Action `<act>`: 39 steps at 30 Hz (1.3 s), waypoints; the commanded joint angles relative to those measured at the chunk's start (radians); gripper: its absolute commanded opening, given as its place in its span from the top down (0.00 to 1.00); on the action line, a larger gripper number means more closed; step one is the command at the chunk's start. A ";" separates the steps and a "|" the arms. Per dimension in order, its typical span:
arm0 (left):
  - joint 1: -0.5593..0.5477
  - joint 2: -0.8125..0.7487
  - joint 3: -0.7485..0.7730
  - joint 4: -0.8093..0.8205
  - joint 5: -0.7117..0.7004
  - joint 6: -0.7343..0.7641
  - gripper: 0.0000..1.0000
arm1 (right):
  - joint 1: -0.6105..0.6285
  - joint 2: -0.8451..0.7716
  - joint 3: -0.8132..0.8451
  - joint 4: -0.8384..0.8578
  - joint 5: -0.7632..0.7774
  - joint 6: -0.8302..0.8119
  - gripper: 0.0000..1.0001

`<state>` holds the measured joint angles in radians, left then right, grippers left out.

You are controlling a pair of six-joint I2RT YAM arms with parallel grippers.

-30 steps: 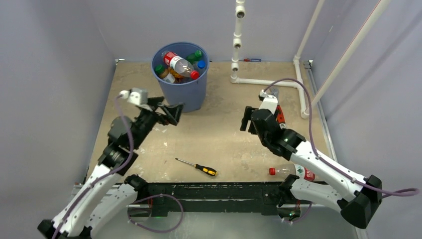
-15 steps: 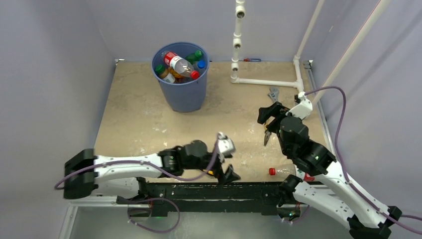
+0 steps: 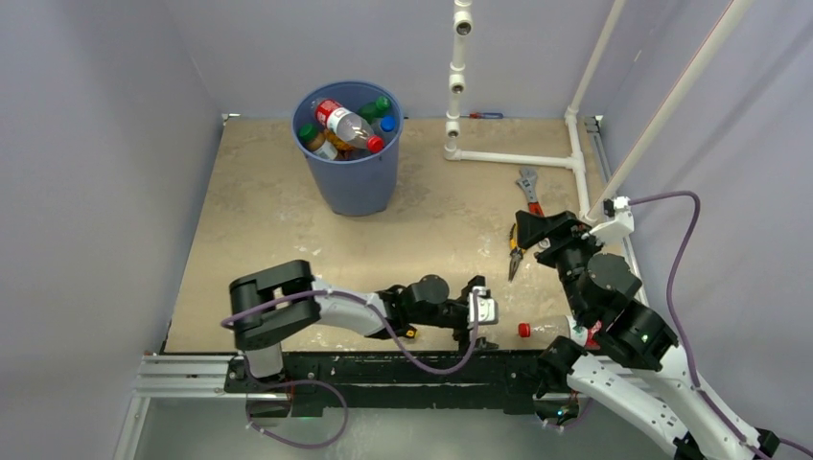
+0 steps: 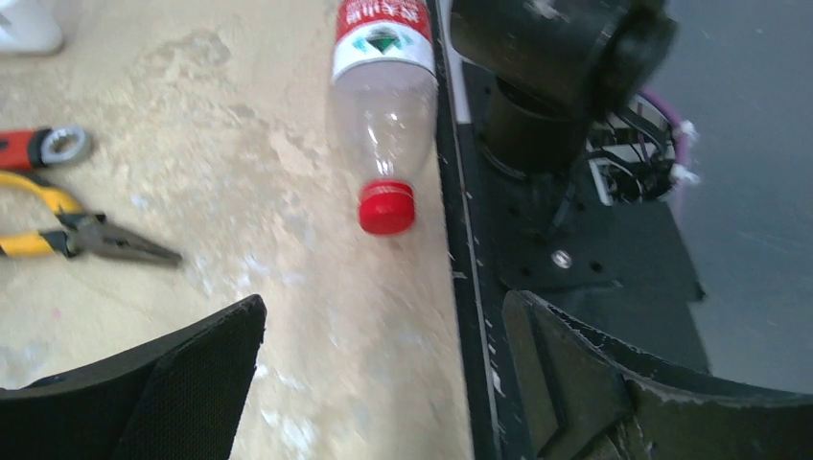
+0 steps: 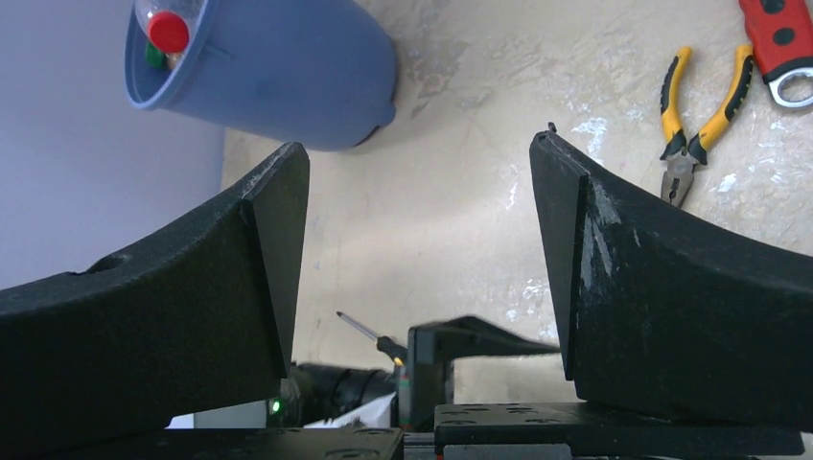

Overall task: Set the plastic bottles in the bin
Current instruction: Pick up the plastic bottle from the corner of the board.

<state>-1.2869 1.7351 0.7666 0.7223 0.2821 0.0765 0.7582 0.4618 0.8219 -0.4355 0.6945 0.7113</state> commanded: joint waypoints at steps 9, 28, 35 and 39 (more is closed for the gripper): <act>0.038 0.336 0.322 0.133 0.239 0.106 0.15 | -0.001 -0.048 -0.005 0.005 -0.048 -0.042 0.19; 0.034 0.481 0.393 0.214 0.246 0.020 0.27 | 0.000 -0.059 0.017 -0.024 -0.043 -0.047 0.19; 0.029 0.512 0.413 0.229 0.217 -0.004 0.34 | -0.001 -0.059 0.019 -0.029 -0.038 -0.050 0.19; 0.027 0.523 0.415 0.235 0.215 -0.010 0.40 | 0.000 -0.063 0.019 -0.032 -0.035 -0.050 0.19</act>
<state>-1.2526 2.2429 1.1534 0.9039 0.4934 0.0868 0.7582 0.4049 0.8207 -0.4637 0.6556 0.6765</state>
